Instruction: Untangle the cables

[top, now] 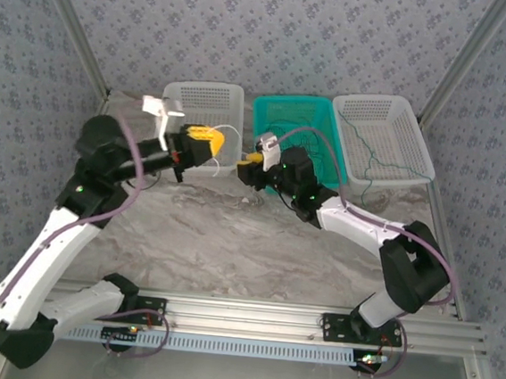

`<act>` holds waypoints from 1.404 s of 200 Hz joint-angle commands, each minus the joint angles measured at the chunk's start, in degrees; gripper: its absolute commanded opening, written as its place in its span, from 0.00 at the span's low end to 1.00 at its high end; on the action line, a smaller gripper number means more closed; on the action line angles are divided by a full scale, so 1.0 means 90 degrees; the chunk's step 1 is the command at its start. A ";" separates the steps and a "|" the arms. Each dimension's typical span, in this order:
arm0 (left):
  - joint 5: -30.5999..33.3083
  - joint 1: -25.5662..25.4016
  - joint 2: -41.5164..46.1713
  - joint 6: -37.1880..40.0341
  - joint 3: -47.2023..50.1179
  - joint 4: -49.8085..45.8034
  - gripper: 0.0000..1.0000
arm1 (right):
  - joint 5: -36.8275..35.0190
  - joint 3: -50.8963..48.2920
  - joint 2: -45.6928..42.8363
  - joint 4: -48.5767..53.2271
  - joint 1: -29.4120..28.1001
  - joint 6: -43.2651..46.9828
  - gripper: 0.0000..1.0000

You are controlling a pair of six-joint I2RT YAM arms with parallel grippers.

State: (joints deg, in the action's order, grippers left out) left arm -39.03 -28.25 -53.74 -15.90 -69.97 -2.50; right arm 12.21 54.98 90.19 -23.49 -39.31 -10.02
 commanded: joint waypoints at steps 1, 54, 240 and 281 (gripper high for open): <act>0.0395 0.0033 0.0209 0.0587 -0.0537 -0.0346 0.00 | 0.0028 -0.0260 0.0091 -0.0214 0.0099 -0.0093 0.29; 0.3229 0.0293 0.0490 0.1175 -0.1074 -0.0906 0.00 | 0.0024 -0.0962 -0.0196 -0.0294 0.0190 -0.0358 0.00; 0.1320 0.3423 -0.3190 -0.0537 -0.1494 -0.1243 0.00 | 0.0152 0.2243 0.0238 -0.0037 0.0424 -0.0755 0.00; 0.1326 0.2912 -0.4416 -0.0328 -0.1517 -0.1323 0.00 | 0.0021 0.3725 0.2100 -0.0038 0.0282 -0.0833 0.00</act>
State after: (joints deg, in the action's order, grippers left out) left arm -25.54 -0.03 -89.95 -20.38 -83.07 -14.96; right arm 12.51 83.37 100.82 -25.45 -36.40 -18.37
